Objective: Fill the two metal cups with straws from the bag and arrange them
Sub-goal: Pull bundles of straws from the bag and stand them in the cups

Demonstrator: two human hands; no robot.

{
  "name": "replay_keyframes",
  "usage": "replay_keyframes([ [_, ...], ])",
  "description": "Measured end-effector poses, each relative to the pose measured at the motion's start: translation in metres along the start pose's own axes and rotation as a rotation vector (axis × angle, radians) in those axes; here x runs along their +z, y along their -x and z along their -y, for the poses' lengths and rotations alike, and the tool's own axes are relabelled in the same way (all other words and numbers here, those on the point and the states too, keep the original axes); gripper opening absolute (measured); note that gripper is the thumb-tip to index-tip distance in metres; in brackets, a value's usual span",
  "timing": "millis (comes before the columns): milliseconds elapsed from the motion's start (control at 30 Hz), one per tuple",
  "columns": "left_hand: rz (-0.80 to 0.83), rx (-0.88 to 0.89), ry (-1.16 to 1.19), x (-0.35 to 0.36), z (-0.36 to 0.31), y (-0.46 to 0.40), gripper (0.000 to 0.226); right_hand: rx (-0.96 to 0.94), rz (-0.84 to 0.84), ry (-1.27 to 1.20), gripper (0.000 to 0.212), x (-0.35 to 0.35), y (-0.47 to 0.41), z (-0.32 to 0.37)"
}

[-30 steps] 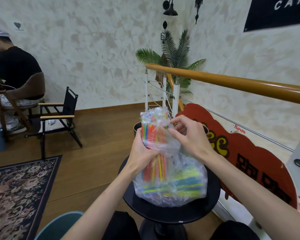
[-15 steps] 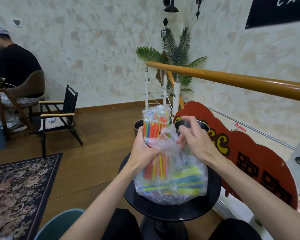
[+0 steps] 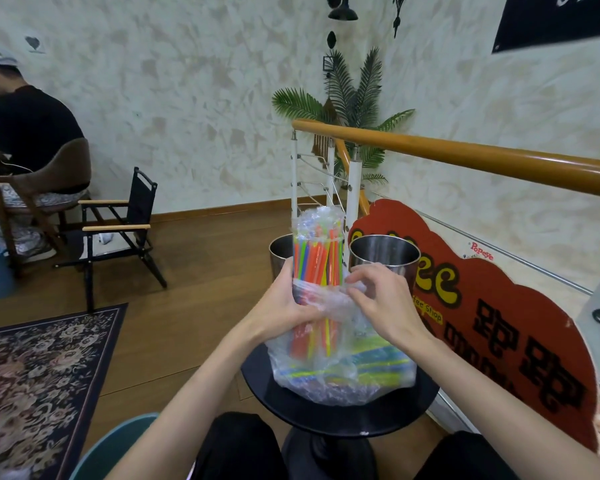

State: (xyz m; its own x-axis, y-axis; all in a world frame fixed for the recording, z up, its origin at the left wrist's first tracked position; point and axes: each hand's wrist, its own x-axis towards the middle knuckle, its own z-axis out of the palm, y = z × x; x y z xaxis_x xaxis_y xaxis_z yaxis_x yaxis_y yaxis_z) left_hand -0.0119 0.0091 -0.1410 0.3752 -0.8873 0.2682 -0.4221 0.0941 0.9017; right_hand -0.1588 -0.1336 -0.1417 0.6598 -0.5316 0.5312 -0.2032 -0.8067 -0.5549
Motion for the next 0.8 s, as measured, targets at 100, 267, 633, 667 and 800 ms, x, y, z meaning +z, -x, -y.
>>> replay_keyframes([
  [100, 0.218, -0.044, -0.040, -0.017, -0.008, 0.003, 0.088, 0.100, 0.059, -0.077, 0.032, 0.000, 0.002, 0.004],
  [267, 0.375, -0.066, -0.199, -0.040, -0.015, 0.004, 0.073, 0.093, 0.203, -0.082, 0.050, -0.003, 0.003, 0.003],
  [633, 0.191, 0.067, -0.152, -0.035, -0.019, 0.008, 0.051, 0.040, 0.447, -0.364, 0.076, 0.004, 0.013, 0.018],
  [667, 0.188, 0.066, -0.133, -0.036, -0.021, 0.009, 0.051, 0.032, 0.426, -0.360, 0.085, 0.009, 0.011, 0.018],
  [800, 0.273, 0.044, -0.072, -0.044, -0.028, 0.008, 0.052, 0.009, 0.355, -0.348, 0.085, 0.017, 0.004, 0.019],
])
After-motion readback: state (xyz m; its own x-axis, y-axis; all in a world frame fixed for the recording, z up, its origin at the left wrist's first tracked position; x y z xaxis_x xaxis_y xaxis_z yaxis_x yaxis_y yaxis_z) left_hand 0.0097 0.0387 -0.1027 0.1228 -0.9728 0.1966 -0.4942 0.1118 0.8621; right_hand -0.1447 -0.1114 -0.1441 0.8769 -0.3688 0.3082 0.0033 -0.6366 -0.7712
